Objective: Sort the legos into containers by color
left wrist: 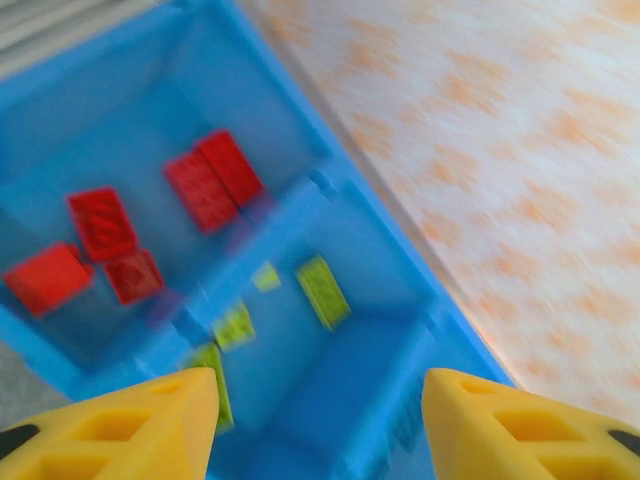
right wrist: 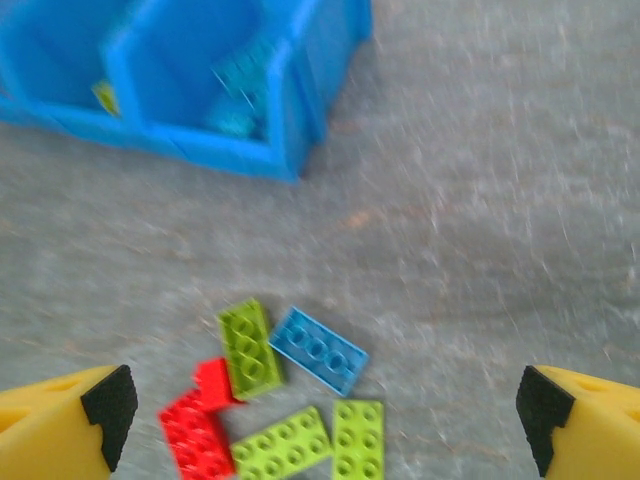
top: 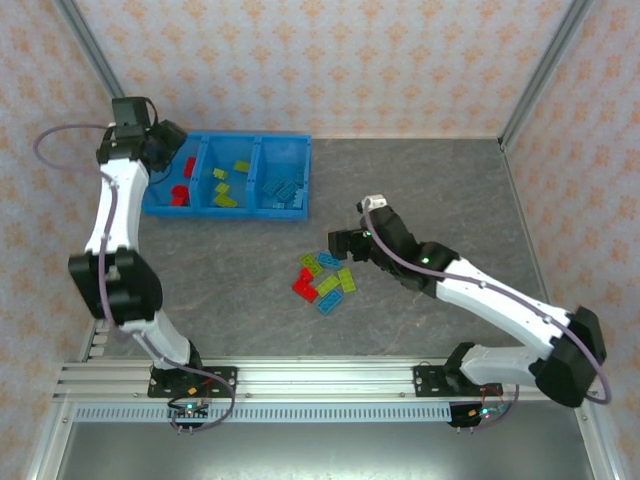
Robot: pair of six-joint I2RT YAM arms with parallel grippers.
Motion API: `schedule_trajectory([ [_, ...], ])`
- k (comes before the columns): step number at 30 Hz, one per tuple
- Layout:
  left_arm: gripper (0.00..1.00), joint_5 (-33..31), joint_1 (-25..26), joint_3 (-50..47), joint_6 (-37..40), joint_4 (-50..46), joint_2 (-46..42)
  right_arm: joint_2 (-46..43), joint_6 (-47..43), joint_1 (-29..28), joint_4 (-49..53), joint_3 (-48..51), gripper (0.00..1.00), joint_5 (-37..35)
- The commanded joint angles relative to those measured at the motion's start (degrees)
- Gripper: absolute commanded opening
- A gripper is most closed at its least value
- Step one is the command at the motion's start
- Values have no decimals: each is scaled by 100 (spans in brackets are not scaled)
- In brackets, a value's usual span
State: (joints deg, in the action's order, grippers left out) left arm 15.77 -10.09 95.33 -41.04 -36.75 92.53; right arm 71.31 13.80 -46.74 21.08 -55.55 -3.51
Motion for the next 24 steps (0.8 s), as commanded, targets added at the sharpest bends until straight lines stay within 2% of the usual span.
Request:
schedule_trajectory([
  [1, 58, -288, 1006, -689, 771, -337, -1305, 722, -135, 91, 582, -330, 99, -26],
  [4, 60, -600, 2083, -1380, 1755, -579, -2200, 1448, -405, 182, 574, -551, 99, 413],
  [7, 64, 28, 2514, -2056, 2684, -854, -2928, 2094, -1054, 234, 539, -750, 97, 450],
  [11, 69, 613, 2545, -2724, 3449, -1196, -3595, 3007, -2042, 271, 878, -1377, 89, 594],
  [14, 74, 782, 2560, -3293, 3623, -946, -3965, 3526, -2367, 271, 1144, -1862, 83, 877],
  [17, 77, 733, 2554, -3719, 3610, -698, -4107, 3828, -2455, 271, 1237, -2144, 75, 1097],
  [19, 78, 597, 2558, -3624, 3694, -895, -4047, 3969, -2459, 271, 1359, -2252, 68, 1127],
  [24, 79, 511, 2550, -3708, 3730, -886, -4074, 4038, -2496, 271, 1511, -2094, 60, 1245],
])
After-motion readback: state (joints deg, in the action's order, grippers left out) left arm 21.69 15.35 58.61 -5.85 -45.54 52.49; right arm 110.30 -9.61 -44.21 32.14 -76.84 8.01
